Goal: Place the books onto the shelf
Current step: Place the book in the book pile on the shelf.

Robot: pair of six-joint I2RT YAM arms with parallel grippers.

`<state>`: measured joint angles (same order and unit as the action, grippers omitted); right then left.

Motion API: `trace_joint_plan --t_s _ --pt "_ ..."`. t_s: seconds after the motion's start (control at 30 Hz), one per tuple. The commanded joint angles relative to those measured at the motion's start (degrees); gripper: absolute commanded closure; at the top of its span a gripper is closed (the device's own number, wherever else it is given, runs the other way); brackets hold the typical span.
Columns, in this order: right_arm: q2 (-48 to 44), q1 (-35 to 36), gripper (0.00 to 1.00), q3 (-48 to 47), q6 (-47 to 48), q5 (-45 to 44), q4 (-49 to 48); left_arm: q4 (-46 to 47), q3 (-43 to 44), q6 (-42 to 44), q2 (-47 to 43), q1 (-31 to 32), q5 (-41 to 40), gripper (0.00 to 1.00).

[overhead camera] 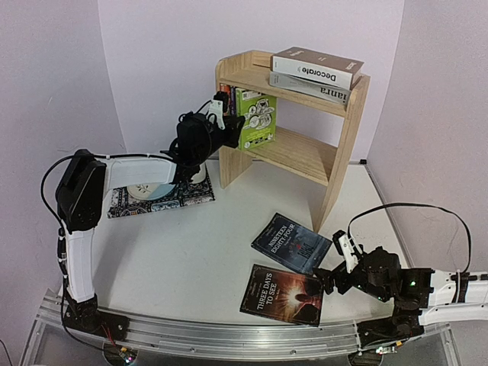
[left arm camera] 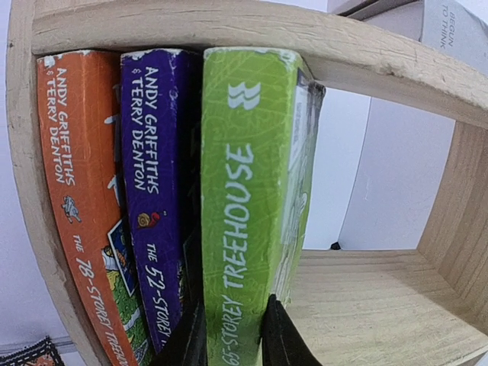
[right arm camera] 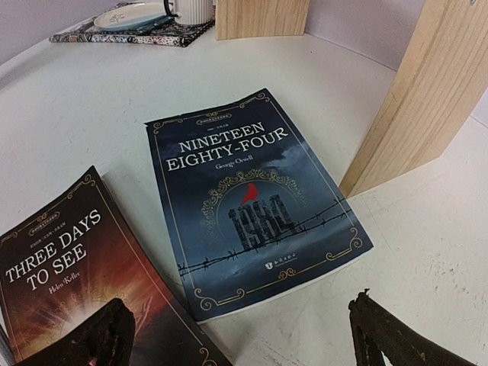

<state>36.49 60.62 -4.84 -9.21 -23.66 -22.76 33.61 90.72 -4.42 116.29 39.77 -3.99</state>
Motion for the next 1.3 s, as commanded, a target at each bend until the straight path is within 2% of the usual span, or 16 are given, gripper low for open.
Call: trace_joint_plan --t_s 0.0,0.27,0.7,1.27 --pt "-0.1 0.1 0.02 -1.0 0.3 -1.6 -1.9 2.0 0.9 0.4 -2.7 -0.4 -1.0 0.78" --pt "-0.1 0.1 0.02 -1.0 0.2 -1.7 -1.9 1.9 3.1 0.9 -0.8 -0.4 -1.4 0.83" --pt "-0.2 0.1 0.02 -1.0 0.2 -1.7 -1.9 1.9 8.8 3.5 3.1 -0.4 -4.7 0.83" --pt "0.0 0.1 0.02 -1.0 0.2 -1.6 -1.9 2.1 5.5 2.3 0.2 -0.3 -9.3 0.84"
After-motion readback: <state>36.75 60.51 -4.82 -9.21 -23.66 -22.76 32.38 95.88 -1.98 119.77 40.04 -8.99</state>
